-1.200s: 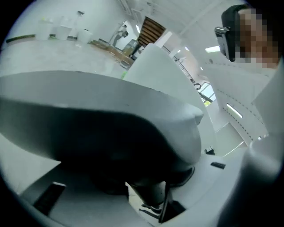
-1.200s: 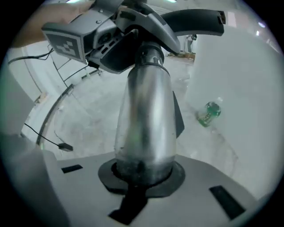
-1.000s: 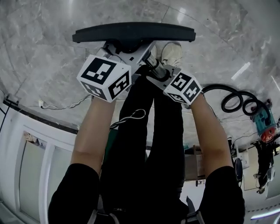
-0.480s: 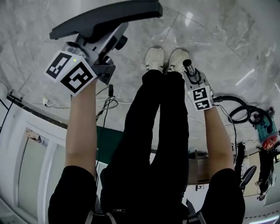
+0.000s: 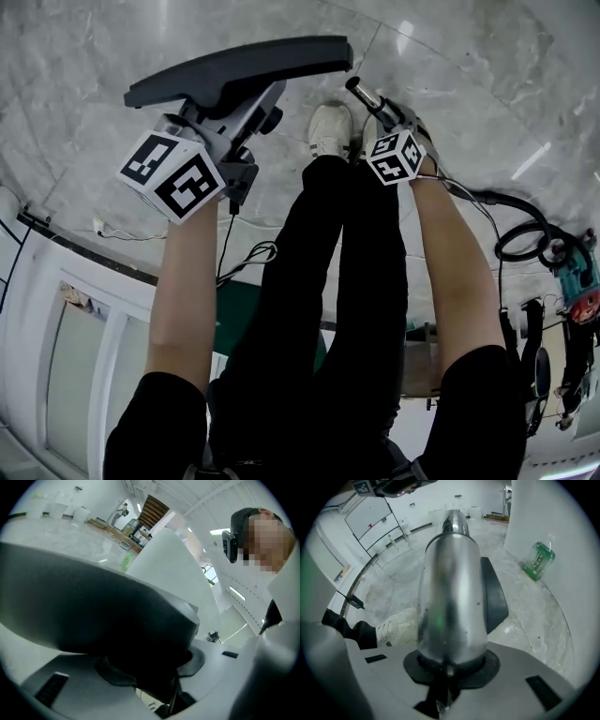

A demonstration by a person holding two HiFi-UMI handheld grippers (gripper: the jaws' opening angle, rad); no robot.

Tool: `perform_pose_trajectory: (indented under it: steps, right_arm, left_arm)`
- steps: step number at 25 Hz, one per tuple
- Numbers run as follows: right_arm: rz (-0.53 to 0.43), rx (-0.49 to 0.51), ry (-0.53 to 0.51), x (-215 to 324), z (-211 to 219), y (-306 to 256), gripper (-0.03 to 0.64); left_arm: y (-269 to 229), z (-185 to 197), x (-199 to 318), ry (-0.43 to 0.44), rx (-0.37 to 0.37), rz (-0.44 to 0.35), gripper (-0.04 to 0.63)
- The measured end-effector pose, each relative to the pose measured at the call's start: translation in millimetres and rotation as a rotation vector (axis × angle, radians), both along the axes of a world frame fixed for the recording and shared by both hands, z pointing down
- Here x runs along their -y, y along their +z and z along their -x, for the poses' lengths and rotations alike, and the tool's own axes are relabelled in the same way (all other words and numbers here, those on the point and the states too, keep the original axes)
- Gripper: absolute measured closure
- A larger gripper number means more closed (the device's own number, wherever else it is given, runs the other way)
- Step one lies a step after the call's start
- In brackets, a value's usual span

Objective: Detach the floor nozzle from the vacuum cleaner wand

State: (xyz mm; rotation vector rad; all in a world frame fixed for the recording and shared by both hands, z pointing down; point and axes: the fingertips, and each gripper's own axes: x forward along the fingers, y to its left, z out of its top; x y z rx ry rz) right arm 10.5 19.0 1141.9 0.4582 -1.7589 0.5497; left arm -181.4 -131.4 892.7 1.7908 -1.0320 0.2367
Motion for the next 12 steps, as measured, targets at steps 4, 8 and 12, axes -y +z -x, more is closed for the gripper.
perform_pose_trajectory:
  steps: [4, 8, 12]
  right_arm:
    - [-0.044, -0.073, 0.031, 10, -6, 34, 0.558]
    - [-0.040, -0.089, 0.090, 28, -11, 60, 0.486]
    - [-0.003, -0.128, 0.100, 26, -18, 74, 0.437]
  left_arm:
    - [19, 4, -4, -0.030, -0.030, 0.029, 0.414]
    - [42, 6, -12, -0.003, -0.008, 0.042, 0.414]
    - [60, 3, -25, 0.015, -0.002, 0.089, 0.414]
